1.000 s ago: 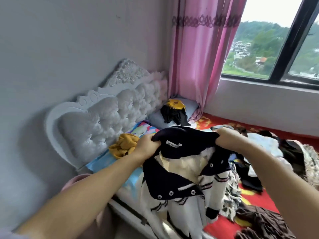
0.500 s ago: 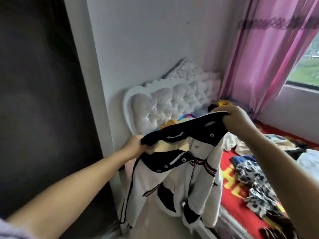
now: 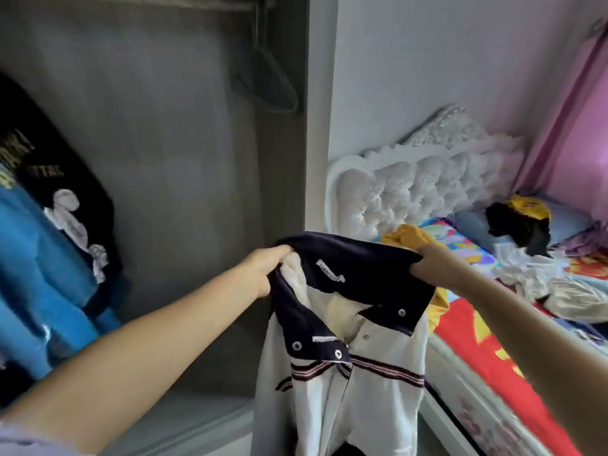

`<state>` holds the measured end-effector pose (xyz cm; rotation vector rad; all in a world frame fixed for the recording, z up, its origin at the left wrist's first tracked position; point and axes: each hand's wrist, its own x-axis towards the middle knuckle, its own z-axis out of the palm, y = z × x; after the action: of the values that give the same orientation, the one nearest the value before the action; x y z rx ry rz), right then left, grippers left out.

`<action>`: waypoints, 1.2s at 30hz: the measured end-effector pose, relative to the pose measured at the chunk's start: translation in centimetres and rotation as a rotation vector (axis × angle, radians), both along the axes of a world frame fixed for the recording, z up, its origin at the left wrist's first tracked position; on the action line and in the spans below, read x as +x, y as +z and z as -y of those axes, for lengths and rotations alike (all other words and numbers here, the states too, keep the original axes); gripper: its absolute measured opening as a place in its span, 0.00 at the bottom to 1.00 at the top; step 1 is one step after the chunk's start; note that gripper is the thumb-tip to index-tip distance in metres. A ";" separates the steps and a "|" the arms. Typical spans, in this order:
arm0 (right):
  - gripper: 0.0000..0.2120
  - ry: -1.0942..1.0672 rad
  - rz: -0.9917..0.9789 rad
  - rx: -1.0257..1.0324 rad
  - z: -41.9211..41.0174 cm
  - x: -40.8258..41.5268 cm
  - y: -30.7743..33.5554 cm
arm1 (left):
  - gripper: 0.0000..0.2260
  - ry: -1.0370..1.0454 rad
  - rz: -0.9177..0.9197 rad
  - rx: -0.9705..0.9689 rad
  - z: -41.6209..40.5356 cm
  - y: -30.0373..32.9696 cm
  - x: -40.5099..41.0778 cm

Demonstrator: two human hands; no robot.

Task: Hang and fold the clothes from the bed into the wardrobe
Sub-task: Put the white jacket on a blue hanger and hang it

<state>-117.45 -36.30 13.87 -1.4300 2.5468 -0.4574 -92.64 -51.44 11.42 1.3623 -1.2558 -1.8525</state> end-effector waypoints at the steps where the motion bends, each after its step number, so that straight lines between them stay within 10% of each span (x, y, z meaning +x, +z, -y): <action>1: 0.04 -0.004 -0.012 0.022 1.5 1.3 -0.2 | 0.07 -0.010 0.032 -0.021 0.6 0.6 1.5; 12: 0.10 -0.001 -0.069 -0.130 17.0 14.3 2.8 | 0.06 -0.181 0.401 -0.394 14.2 7.8 19.0; 21: 0.09 0.024 -0.131 -0.007 25.6 15.7 7.1 | 0.06 -0.081 0.062 -0.458 22.1 11.9 16.5; 29: 0.12 0.124 -0.641 -0.525 39.6 12.7 17.1 | 0.07 0.038 0.064 -0.422 30.0 15.6 13.9; 36: 0.24 0.000 -0.870 -0.310 48.9 7.3 24.0 | 0.09 0.104 0.053 -0.394 34.1 15.1 12.7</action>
<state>-110.19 -85.16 37.84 -2.0967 3.2240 -0.2635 -79.91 -85.56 26.56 1.2375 -1.4541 -1.4130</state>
